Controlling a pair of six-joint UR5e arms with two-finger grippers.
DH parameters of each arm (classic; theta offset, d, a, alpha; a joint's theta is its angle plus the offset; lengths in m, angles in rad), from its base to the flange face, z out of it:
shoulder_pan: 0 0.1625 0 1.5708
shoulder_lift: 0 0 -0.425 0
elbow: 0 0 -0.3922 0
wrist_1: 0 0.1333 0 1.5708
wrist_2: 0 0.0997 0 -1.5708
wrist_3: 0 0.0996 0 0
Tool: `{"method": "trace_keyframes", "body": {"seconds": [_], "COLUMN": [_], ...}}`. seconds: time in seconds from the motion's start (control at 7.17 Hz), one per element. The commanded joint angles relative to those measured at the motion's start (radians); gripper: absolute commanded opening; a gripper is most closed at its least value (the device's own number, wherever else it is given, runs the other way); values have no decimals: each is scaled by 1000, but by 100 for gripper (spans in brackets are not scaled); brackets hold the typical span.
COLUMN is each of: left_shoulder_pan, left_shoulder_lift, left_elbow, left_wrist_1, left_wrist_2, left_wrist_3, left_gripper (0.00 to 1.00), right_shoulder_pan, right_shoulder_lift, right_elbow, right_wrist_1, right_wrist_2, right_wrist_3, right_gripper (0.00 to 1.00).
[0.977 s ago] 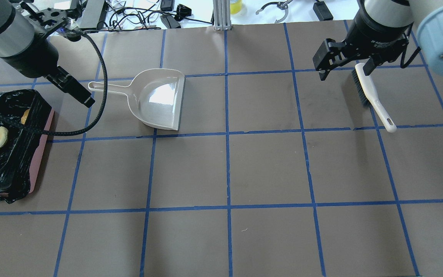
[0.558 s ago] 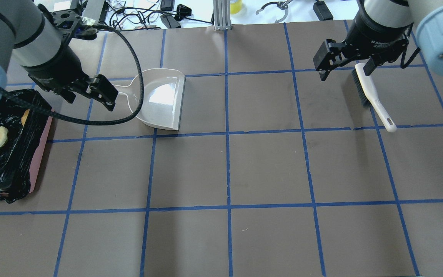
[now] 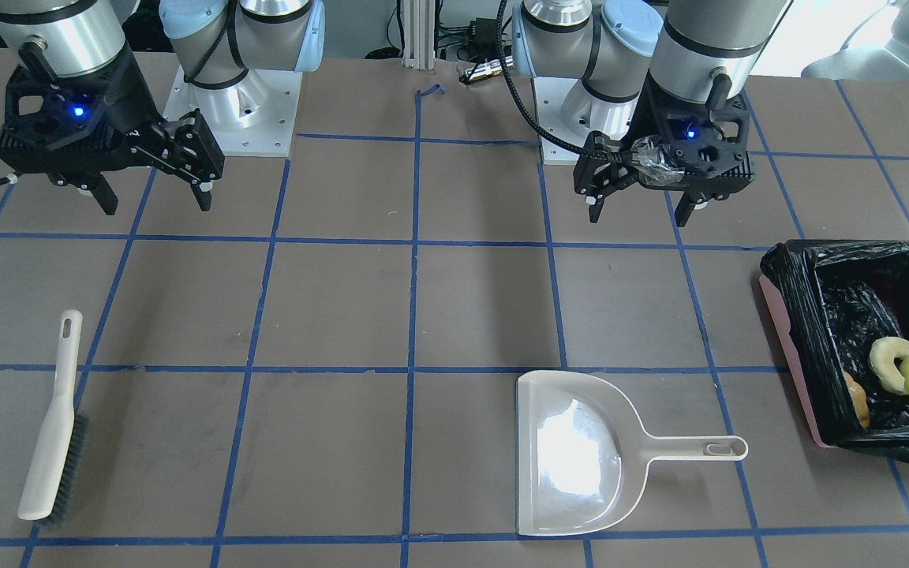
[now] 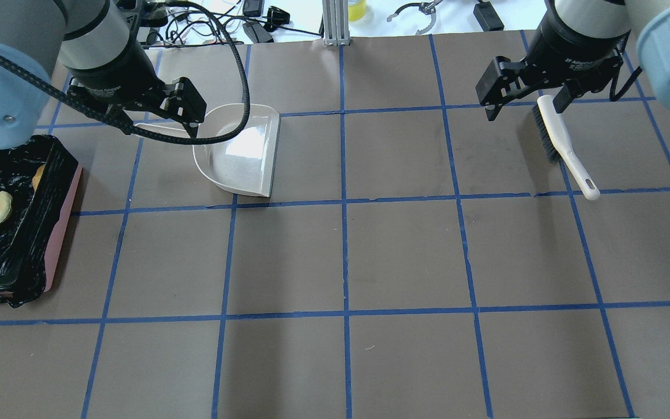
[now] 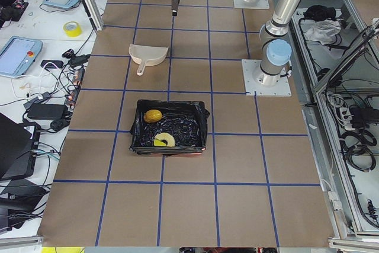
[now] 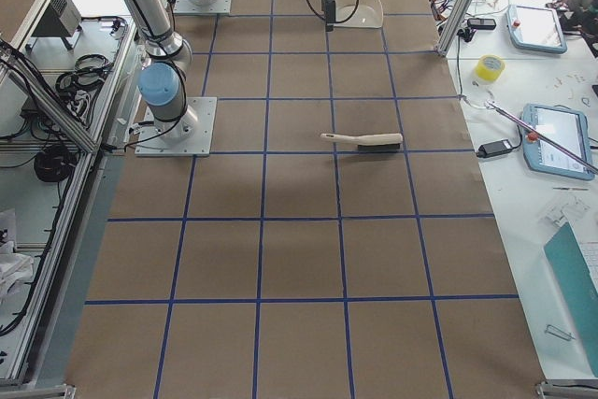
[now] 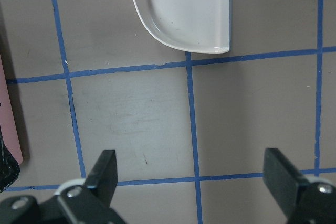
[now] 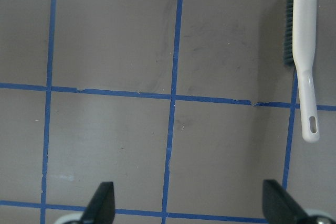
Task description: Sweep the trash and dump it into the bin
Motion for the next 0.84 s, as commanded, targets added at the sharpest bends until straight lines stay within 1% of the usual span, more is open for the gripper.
{"method": "trace_keyframes", "body": {"seconds": [0.0, 0.14, 0.28, 0.42, 0.7], "left_shoulder_pan": [-3, -3, 1, 6, 8], "left_shoulder_lift": [-2, -6, 1, 6, 6], "left_elbow": [-1, -3, -3, -9, -15], "left_wrist_1": [19, 21, 21, 21, 21], "left_wrist_2": [-1, -1, -2, 1, -2], "left_wrist_3": [-72, -103, -102, -95, -95], "left_gripper": [100, 100, 100, 100, 100], "right_shoulder_pan": [2, 18, 35, 35, 35], "right_shoulder_lift": [22, 27, 30, 38, 42], "right_elbow": [-63, -73, -81, -97, -102], "right_wrist_1": [47, 77, 79, 95, 102], "right_wrist_2": [7, 8, 4, -8, -9], "right_wrist_3": [13, 93, 103, 103, 103], "right_gripper": [100, 100, 100, 100, 100]}}
